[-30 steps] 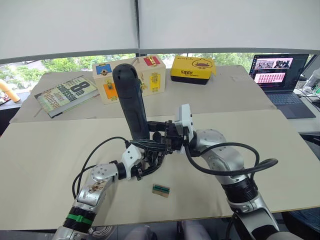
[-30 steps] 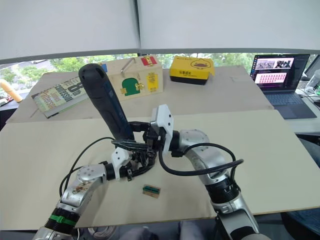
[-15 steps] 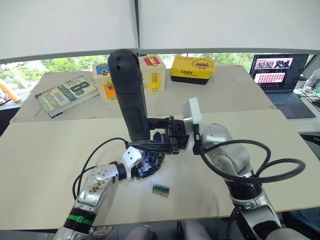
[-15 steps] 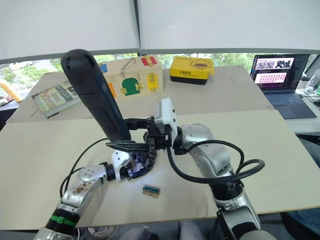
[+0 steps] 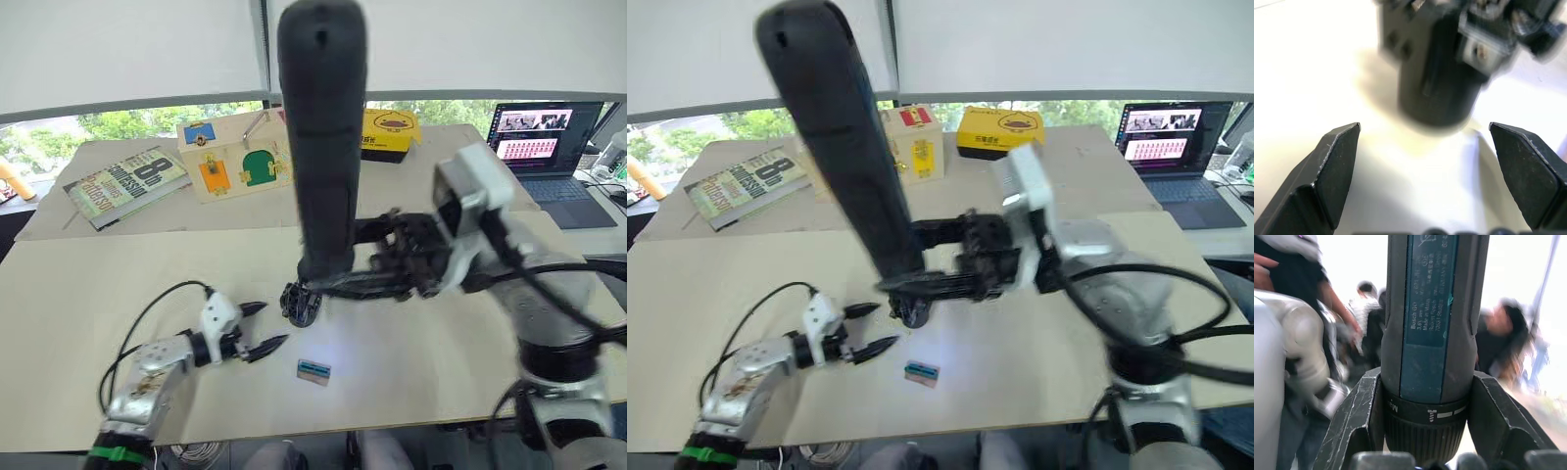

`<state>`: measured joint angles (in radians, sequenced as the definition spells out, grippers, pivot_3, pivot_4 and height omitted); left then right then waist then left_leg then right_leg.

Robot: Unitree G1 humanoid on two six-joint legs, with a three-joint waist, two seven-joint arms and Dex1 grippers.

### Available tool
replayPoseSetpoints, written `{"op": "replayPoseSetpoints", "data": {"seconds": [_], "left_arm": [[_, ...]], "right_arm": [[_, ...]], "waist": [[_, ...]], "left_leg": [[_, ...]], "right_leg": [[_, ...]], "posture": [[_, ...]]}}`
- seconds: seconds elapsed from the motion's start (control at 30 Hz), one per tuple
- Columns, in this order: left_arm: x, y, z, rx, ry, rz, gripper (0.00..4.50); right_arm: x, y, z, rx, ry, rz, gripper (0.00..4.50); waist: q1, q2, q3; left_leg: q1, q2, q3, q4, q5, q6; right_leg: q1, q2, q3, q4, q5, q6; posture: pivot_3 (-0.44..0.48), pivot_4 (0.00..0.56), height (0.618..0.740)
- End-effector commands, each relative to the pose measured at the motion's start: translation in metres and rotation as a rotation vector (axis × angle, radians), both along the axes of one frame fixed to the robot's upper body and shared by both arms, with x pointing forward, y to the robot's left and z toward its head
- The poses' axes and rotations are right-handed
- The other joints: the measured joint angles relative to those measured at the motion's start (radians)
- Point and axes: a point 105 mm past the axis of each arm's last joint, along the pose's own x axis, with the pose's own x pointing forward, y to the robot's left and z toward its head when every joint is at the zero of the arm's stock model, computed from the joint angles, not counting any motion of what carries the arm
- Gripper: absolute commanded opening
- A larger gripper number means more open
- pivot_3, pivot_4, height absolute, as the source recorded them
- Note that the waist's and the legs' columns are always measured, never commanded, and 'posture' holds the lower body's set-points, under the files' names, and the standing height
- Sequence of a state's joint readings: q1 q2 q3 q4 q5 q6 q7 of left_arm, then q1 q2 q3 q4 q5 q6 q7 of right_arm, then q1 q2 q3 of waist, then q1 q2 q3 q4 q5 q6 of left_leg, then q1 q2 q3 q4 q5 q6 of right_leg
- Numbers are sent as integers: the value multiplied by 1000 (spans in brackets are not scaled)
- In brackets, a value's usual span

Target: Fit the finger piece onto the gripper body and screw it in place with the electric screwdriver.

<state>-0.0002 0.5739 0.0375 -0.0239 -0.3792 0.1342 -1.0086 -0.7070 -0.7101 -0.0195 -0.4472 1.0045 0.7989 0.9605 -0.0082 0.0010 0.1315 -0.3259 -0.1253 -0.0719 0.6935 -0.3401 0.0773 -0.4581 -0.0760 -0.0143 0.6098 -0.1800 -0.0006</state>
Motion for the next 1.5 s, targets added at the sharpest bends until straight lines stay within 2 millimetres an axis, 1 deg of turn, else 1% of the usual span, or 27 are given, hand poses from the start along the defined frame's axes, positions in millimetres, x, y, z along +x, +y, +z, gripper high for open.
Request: {"op": "replayPoseSetpoints", "data": {"seconds": [0.03,0.07,0.1,0.17,0.2,0.23,0.27,0.3,0.37,0.43,0.5,0.57,0.8,0.87,0.93,0.97,1.07,1.13,1.17,1.2,1.27,1.3,1.33,1.4,1.43,1.5], "left_arm": [[-12,9,41,-64,-62,-125,4470],[-12,13,48,-56,-78,-130,4470],[-11,18,53,-51,-91,-126,4470],[-14,27,61,-47,-103,-142,4470],[-17,30,64,-37,-114,-166,4470],[-19,31,66,-30,-121,-185,4470],[-20,33,68,-21,-126,-208,4470],[-21,34,70,-16,-130,-222,4470],[-21,35,73,-15,-139,-241,4470],[-22,33,74,-15,-138,-258,4470],[-23,32,73,-14,-131,-266,4470],[-25,31,72,-13,-122,-270,4470],[-26,32,71,8,-108,-265,4470],[-26,33,70,18,-105,-259,4470],[-26,36,68,26,-87,-243,4500],[-27,38,66,15,-42,-233,4500],[-25,49,58,58,-26,-167,4500],[-24,55,53,96,-37,-130,4500],[-22,61,51,121,-54,-92,4500],[-20,68,50,156,-78,-48,4500],[-19,82,48,218,-111,17,4500],[-21,88,46,252,-122,38,4500],[-24,93,44,275,-125,53,4500],[-31,103,39,309,-126,80,4500],[-34,107,36,316,-124,93,4500],[-39,116,33,336,-126,128,4500]], "right_arm": [[30,-53,-15,-274,132,-328,1950],[35,-72,-24,-364,176,-421,1950],[37,-86,-30,-413,218,-483,1950],[39,-110,-38,-484,327,-595,1950],[39,-123,-47,-553,359,-647,1950],[39,-132,-53,-604,375,-680,1950],[39,-152,-69,-710,404,-746,1950],[38,-166,-80,-785,424,-786,1950],[39,-186,-95,-842,467,-834,1950],[47,-212,-114,-875,516,-916,1950],[51,-229,-127,-924,522,-956,1950],[53,-240,-135,-956,523,-970,1950],[59,-239,-143,-944,558,-913,1950],[62,-239,-142,-926,560,-912,1950],[66,-240,-139,-910,544,-921,2996],[67,-241,-134,-909,521,-922,3303],[67,-238,-115,-904,423,-889,4377],[67,-234,-105,-878,372,-865,4449],[67,-232,-95,-852,321,-836,4449],[65,-227,-86,-826,260,-787,4449],[56,-209,-66,-741,60,-608,4449],[51,-199,-59,-692,-46,-526,4449],[48,-191,-55,-652,-134,-480,4449],[39,-177,-53,-582,-218,-401,4449],[35,-170,-54,-556,-232,-366,4449],[20,-149,-59,-470,-258,-251,4449]], "waist": [[11,0,5],[22,0,5],[30,-1,6],[36,-1,6],[34,0,7],[33,1,8],[30,1,8],[28,2,9],[22,0,10],[19,1,16],[15,2,19],[15,4,21],[10,5,22],[12,5,22],[11,5,22],[11,5,22],[12,5,22],[14,6,22],[15,6,22],[16,6,22],[18,6,22],[19,6,22],[19,5,22],[17,5,22],[17,5,22],[19,5,22]], "left_leg": [[-2,0,0,1,0,1],[-4,0,0,1,-1,1],[-8,0,0,3,-1,1],[-13,0,0,4,-1,1],[-13,0,0,4,-1,1],[-14,-1,0,4,-1,1],[-15,-1,0,3,-1,1],[-17,0,1,3,-1,1],[-17,0,1,3,-1,1],[-19,0,1,5,-1,1],[-20,-1,3,9,0,1],[-20,-1,4,11,0,1],[-20,2,4,11,1,-1],[-20,1,3,11,1,-1],[-20,1,3,11,1,-1],[-20,1,4,12,1,-1],[-20,1,3,11,1,-1],[-20,1,3,11,1,-1],[-20,1,3,11,1,-1],[-20,1,3,11,1,-1],[-20,1,3,11,1,-1],[-19,1,3,11,1,-1],[-19,1,3,11,1,-1],[-18,1,3,11,1,-1],[-17,1,3,11,1,-1],[-16,1,3,11,1,-1]], "right_leg": [[-1,-1,0,0,0,0],[-2,-1,-1,0,0,0],[-5,-2,-2,-1,0,0],[-9,-3,-3,-1,1,1],[-9,-2,-3,-1,1,1],[-10,-2,-2,-1,1,1],[-13,-2,-2,-1,1,1],[-14,-2,-3,-1,1,1],[-14,-2,-5,-2,1,1],[-14,-3,-5,-3,1,1],[-14,-3,-4,-2,2,2],[-14,-3,-3,0,2,2],[-15,-1,-3,1,4,0],[-14,-1,-3,1,4,0],[-14,-1,-3,1,4,0],[-14,-1,-2,1,4,0],[-14,-1,-3,1,4,0],[-15,-1,-3,1,4,0],[-15,-1,-3,1,4,0],[-15,-1,-3,1,4,0],[-15,-1,-3,1,4,0],[-14,-1,-3,1,4,0],[-14,-1,-3,1,4,0],[-13,-1,-3,1,4,0],[-12,-1,-3,1,4,0],[-10,-1,-3,1,4,1]], "posture": [[0,150,740],[0,150,740],[0,150,740],[0,150,740],[0,150,740],[0,150,740],[0,150,740],[0,150,740],[0,150,740],[0,150,740],[0,150,740],[0,150,740],[0,150,740],[0,150,740],[0,150,740],[0,150,740],[0,150,740],[0,150,740],[0,150,740],[0,150,740],[0,150,740],[0,150,740],[0,150,740],[0,150,740],[0,150,740],[0,150,740]]}}
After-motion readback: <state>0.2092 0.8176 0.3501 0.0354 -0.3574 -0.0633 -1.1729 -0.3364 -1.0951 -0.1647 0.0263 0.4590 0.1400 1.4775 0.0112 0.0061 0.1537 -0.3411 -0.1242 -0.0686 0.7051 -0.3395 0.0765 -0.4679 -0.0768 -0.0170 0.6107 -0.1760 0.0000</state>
